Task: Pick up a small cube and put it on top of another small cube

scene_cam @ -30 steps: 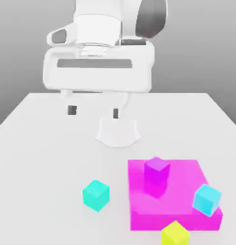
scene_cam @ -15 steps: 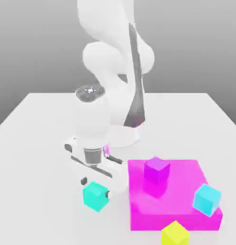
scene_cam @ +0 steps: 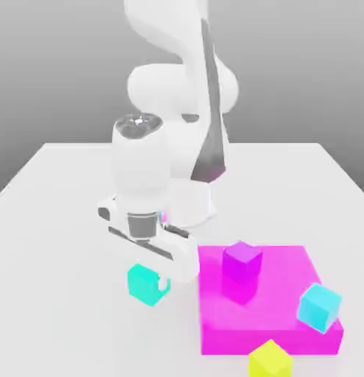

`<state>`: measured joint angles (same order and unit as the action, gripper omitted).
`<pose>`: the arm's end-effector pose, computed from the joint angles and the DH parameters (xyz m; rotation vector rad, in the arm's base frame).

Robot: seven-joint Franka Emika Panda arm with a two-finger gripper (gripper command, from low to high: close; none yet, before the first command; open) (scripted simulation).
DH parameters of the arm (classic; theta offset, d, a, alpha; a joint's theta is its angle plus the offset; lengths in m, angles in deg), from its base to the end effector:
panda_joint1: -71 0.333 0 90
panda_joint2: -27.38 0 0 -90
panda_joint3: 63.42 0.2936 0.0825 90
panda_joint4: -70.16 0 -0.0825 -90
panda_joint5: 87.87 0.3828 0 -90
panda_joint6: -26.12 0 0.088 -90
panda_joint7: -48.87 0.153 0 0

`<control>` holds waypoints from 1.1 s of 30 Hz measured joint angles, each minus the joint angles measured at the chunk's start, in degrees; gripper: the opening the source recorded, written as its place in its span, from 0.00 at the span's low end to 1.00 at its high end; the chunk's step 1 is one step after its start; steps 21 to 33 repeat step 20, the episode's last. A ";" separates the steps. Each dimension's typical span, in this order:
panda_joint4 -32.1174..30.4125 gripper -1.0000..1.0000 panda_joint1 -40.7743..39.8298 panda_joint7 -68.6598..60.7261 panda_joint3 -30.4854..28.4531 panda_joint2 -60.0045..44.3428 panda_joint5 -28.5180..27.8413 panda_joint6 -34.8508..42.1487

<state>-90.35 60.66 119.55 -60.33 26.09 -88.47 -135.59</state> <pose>0.3719 -0.0467 0.1337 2.4505 -1.9618 -0.0003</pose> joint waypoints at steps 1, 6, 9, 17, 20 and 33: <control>1.81 0.00 1.55 0.16 0.87 -0.58 -0.33 1.31; 11.90 0.00 7.19 0.83 4.30 -4.65 -1.85 7.63; 18.08 0.00 9.88 1.16 6.62 -7.13 -2.67 11.34; 25.44 1.00 15.06 4.00 6.76 -18.38 -6.97 7.36; 25.44 1.00 15.06 4.00 6.76 -18.38 -6.97 7.36; 25.44 1.00 15.06 4.00 6.76 -18.38 -6.97 7.36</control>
